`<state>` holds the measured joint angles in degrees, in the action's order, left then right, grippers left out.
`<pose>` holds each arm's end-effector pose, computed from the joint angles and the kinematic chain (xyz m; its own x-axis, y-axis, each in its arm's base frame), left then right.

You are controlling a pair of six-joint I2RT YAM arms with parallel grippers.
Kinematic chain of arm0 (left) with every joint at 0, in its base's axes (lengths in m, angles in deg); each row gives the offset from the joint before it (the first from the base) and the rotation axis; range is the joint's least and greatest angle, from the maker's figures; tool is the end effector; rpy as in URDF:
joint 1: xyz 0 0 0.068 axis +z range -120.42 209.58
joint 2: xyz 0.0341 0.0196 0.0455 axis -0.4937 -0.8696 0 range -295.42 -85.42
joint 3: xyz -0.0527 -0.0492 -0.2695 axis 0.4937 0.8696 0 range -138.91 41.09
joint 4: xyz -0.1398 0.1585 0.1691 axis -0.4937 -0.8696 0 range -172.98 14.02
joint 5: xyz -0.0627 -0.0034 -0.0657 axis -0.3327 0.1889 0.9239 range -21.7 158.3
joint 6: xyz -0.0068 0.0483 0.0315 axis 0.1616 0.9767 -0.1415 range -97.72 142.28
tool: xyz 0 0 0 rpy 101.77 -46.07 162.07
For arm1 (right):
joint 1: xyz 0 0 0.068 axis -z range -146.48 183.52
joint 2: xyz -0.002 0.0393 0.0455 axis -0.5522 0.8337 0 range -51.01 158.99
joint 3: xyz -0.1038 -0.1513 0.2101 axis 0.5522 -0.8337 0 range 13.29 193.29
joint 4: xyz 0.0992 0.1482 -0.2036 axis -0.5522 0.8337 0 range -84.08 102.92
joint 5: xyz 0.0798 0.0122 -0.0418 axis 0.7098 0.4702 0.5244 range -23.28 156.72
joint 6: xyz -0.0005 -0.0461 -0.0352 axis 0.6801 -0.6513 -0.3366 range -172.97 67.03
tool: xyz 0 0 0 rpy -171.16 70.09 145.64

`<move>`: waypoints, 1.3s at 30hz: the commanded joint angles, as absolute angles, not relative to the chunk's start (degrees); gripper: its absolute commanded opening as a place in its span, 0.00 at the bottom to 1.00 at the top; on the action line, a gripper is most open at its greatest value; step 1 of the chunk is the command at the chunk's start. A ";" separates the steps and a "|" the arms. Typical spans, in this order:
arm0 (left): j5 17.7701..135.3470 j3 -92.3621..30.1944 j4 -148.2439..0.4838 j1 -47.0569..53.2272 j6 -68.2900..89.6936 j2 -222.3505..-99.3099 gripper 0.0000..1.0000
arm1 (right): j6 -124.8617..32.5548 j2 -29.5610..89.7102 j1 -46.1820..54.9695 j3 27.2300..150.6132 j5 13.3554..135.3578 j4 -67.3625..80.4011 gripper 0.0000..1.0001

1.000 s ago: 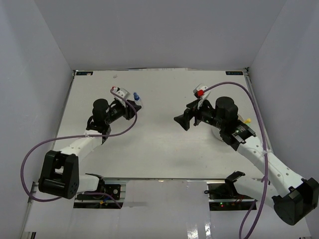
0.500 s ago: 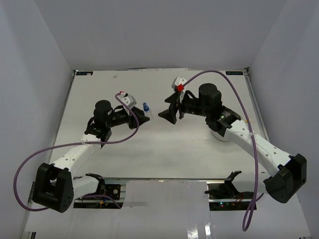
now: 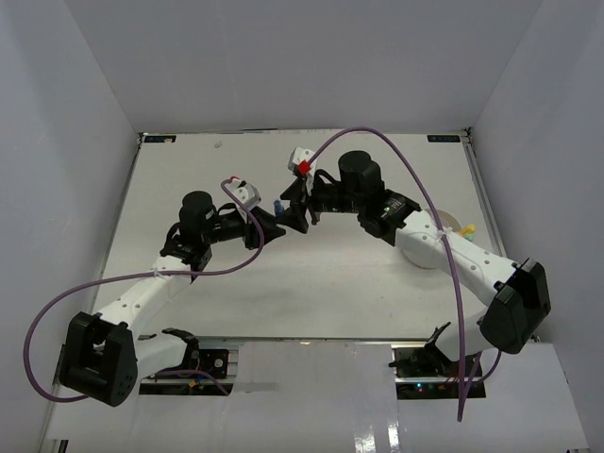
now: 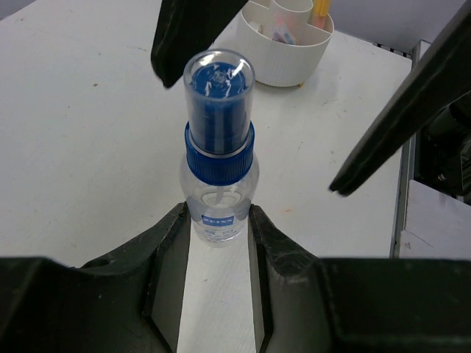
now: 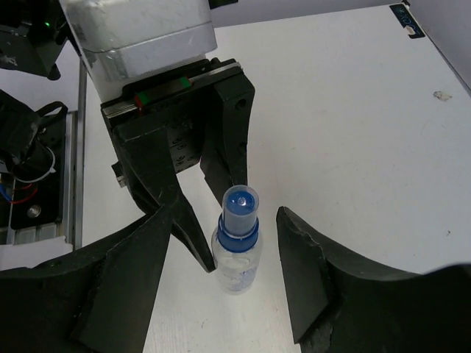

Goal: Sort the stationery into containers
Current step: Place the stationery in the storage box.

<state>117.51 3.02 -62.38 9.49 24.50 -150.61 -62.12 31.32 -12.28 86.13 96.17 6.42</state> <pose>0.2323 -0.1186 0.2725 -0.1838 0.0942 -0.9784 0.9236 0.3571 -0.1391 0.2320 0.2677 0.3794 0.0338 -0.1639 -0.9859 -0.9689 0.2366 -0.0725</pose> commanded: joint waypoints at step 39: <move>88.01 -0.66 -66.57 8.67 16.57 -148.97 0.98 | -56.67 4.66 6.06 62.09 52.93 -1.72 0.08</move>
